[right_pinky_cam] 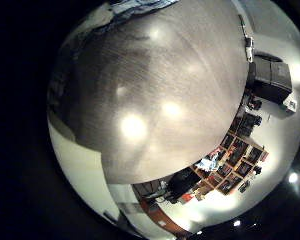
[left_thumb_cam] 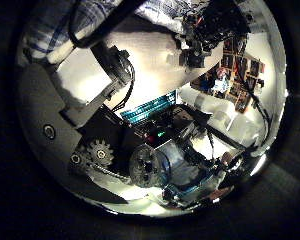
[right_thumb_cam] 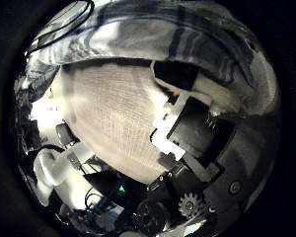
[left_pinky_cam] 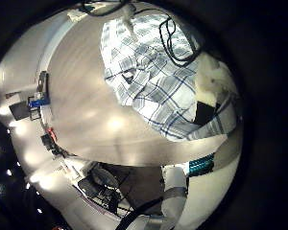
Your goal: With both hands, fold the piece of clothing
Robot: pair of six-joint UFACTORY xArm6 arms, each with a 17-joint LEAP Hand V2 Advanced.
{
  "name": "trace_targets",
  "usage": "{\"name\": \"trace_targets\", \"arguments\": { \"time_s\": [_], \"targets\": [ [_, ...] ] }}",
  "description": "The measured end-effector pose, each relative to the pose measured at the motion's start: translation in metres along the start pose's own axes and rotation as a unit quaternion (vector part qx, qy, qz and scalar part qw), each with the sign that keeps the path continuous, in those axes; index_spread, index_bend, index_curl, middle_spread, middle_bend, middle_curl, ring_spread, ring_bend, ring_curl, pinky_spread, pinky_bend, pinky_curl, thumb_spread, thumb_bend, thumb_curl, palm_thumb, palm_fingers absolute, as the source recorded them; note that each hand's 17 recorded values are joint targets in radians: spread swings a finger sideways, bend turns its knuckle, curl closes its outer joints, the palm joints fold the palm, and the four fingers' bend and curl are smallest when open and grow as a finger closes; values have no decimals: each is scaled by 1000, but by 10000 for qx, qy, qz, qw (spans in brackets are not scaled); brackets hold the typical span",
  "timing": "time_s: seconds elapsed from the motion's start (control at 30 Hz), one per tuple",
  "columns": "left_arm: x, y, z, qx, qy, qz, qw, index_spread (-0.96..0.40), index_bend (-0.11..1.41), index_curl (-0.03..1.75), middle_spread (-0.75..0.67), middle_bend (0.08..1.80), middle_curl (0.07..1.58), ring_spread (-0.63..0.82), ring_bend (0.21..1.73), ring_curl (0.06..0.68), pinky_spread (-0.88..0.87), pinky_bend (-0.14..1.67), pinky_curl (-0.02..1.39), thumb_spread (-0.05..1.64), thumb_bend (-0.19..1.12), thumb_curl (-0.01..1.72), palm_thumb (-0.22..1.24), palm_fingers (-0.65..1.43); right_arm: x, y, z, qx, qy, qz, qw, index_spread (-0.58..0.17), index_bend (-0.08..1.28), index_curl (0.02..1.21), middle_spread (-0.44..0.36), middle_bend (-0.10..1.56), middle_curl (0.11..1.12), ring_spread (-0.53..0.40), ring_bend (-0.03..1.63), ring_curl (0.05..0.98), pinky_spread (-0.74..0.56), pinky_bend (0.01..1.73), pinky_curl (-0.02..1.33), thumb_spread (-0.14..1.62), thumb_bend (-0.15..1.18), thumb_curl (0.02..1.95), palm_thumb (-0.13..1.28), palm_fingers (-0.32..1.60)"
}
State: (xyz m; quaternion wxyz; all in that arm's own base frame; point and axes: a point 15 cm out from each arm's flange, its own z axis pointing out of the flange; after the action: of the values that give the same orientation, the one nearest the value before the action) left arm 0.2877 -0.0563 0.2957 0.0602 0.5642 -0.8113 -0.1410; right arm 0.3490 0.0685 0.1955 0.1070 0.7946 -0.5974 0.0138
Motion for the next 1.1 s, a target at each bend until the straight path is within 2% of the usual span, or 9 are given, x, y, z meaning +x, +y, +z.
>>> {"name": "trace_targets", "arguments": {
  "time_s": [0.1,0.23,0.43,0.67,0.87,1.1],
  "targets": [
    [0,6,-5,35,0,42,10000,-722,362,1298,-623,935,1125,-447,1450,518,-601,1200,777,1068,-15,560,899,945,4,3,-9,66,23,37,10000,-431,853,738,-249,1044,758,-245,1269,499,-277,1390,298,1129,77,500,921,1248],
    [0,18,-9,-24,-1,84,10000,-723,341,1327,-629,922,1134,-449,1444,516,-605,1191,780,1068,-15,562,898,952,7,19,-22,7,53,60,10000,-400,951,817,-222,1140,802,-225,1343,548,-239,1459,350,1145,65,533,945,1173],
    [-1,41,-13,-177,33,216,9996,-720,308,1362,-638,907,1144,-451,1432,513,-609,1175,783,1068,-17,561,894,967,16,48,-62,-182,119,62,9997,-366,1009,883,-193,1206,830,-211,1391,595,-209,1494,407,1159,35,568,958,1103],
    [-2,64,-36,-179,50,317,9993,-712,270,1392,-647,887,1153,-453,1414,510,-615,1155,787,1068,-16,561,889,983,18,59,-129,114,153,-12,9998,-346,1026,927,-175,1237,842,-203,1401,625,-195,1492,455,1169,6,605,975,1077],
    [-9,51,-58,-122,59,265,9996,-704,241,1411,-659,865,1156,-454,1399,507,-618,1141,791,1068,-16,562,887,999,26,41,-156,38,313,-16,9995,-337,1024,950,-167,1246,843,-202,1396,642,-191,1478,491,1174,-9,626,980,1069],
    [-28,10,-50,-515,113,90,9986,-697,213,1436,-669,848,1170,-456,1391,510,-622,1114,801,1068,-15,561,891,992,28,5,-139,-505,388,-36,9980,-332,1012,967,-163,1248,845,-204,1390,657,-196,1460,527,1183,-11,638,962,1063]
  ]
}}
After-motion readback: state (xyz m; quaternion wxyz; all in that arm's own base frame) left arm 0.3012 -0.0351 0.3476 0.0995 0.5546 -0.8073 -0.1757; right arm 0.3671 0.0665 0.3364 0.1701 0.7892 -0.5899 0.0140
